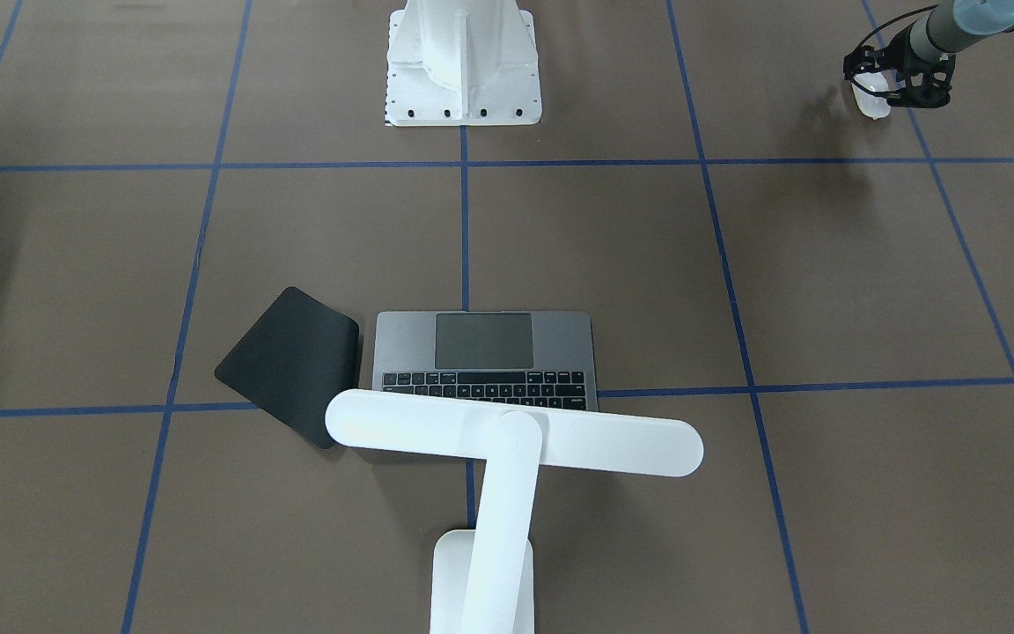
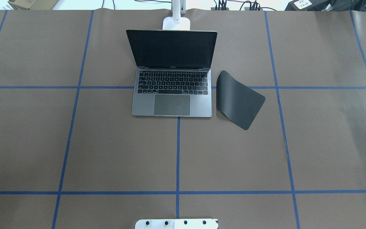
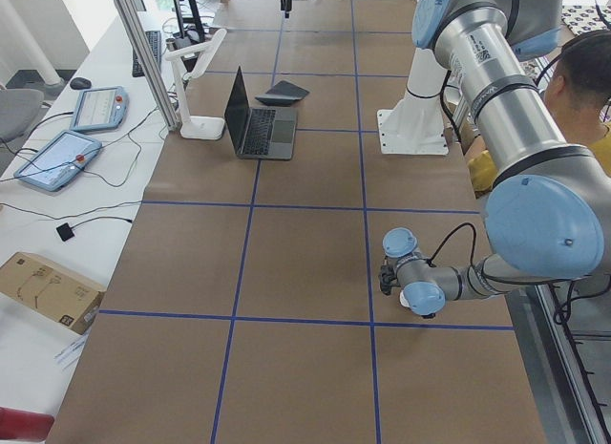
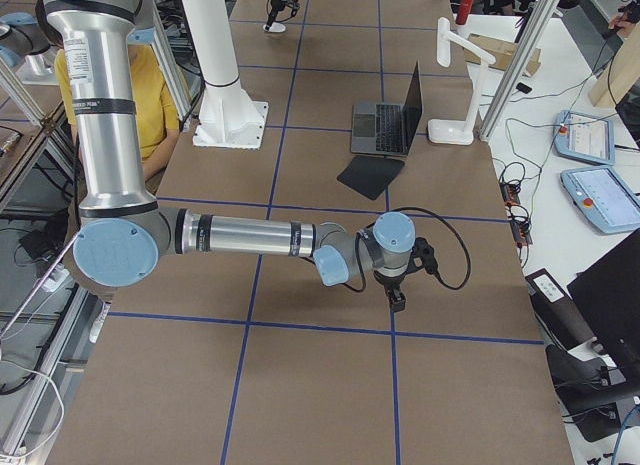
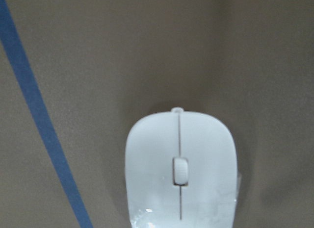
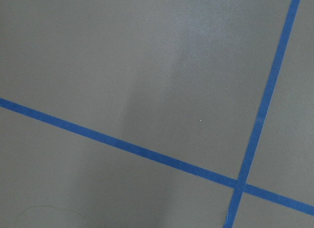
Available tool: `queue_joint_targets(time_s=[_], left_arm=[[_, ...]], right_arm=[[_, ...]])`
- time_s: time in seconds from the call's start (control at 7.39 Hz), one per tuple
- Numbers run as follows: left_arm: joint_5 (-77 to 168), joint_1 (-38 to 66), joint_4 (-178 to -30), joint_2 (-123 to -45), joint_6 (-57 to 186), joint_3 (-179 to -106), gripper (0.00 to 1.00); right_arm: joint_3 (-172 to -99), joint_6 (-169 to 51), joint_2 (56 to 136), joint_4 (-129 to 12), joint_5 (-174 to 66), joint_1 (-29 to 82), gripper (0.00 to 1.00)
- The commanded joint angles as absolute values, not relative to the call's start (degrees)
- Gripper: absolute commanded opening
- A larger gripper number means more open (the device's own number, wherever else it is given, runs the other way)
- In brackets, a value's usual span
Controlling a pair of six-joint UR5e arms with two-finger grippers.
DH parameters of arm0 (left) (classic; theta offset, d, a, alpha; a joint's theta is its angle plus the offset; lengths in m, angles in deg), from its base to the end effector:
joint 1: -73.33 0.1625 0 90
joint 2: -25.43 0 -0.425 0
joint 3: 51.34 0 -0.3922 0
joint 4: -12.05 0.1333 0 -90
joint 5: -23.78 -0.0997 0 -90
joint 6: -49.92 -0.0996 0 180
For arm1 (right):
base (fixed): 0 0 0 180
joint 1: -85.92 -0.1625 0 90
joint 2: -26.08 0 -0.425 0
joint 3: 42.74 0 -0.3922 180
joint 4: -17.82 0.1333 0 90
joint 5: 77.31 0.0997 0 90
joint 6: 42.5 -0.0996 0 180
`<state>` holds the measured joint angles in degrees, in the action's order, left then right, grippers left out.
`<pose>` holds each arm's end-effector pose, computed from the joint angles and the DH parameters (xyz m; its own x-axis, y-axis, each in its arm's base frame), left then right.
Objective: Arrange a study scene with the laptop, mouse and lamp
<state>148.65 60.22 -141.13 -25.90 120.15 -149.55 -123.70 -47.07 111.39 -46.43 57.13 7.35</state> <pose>0.1780 -0.1199 0.7080 0.7322 0.1144 -0.6714 -0.3853 0.8825 -0.2698 -0.0456 -0.5464 0.6457 0.6618 -0.3179 0.6789 0.1322 0.9409 0.3118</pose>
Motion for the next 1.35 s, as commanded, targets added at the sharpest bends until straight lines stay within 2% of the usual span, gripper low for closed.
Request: queue_joint_targets(time_s=[0.0,0.27,0.41,0.68,1.22], left_arm=[[148.4,60.6,-141.1,-27.4,120.1,-148.6,1.0],[148.1,60.7,-141.3,-28.1,120.1,-148.0,0.96],[148.1,60.7,-141.3,-28.0,120.1,-148.0,0.88],[148.1,60.7,-141.6,-27.7,120.0,-147.9,0.56],[148.3,60.5,-145.6,-26.8,120.1,-147.9,0.41]], right_arm=[[-123.8,-47.1,111.3,-46.4,57.2,7.3,0.99],[-123.9,-47.1,111.3,-46.4,57.2,7.3,0.99],[-124.2,-47.1,111.4,-46.5,57.2,7.3,0.99],[-124.8,-47.2,111.5,-46.6,57.2,7.3,0.99],[-125.0,-47.2,111.3,-46.7,57.2,7.3,1.0]])
